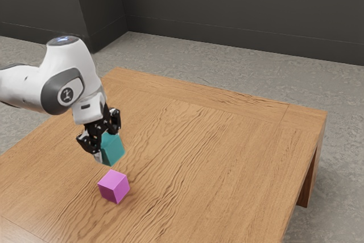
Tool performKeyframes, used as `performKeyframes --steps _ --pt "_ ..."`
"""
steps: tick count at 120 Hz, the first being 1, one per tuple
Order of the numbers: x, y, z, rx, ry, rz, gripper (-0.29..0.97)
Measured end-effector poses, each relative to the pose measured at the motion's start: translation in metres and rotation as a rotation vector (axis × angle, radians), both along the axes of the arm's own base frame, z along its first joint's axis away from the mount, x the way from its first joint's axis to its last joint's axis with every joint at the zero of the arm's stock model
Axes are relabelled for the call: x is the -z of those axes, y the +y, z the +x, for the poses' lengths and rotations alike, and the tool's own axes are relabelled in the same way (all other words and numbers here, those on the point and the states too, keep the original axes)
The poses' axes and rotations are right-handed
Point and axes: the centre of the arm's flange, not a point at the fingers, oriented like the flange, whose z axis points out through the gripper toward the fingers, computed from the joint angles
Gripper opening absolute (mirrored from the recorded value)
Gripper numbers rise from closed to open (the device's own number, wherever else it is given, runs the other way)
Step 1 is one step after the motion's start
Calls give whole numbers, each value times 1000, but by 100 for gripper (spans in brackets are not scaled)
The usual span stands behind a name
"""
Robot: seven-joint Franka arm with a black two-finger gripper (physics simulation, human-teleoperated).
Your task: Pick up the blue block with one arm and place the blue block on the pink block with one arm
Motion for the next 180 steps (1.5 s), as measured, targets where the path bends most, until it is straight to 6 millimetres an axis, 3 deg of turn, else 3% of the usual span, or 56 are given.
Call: performKeyframes --steps 14,22,46,85,97,136,142,158,175,180 --pt "35 4 1 -18 -9 -10 21" --pt "45 5 5 -24 -18 -15 21" --pt "32 7 5 -30 -77 -4 21" --pt "59 7 -2 -29 20 -14 21" --pt "64 10 -2 -34 39 -15 40" --pt "62 22 -4 -64 57 -16 61" --pt "47 22 -4 -64 33 -10 63" --pt "-42 16 6 -55 -73 3 65" --pt "-203 5 67 -66 -187 -26 67" --pt "-231 5 77 -104 -175 -23 67"
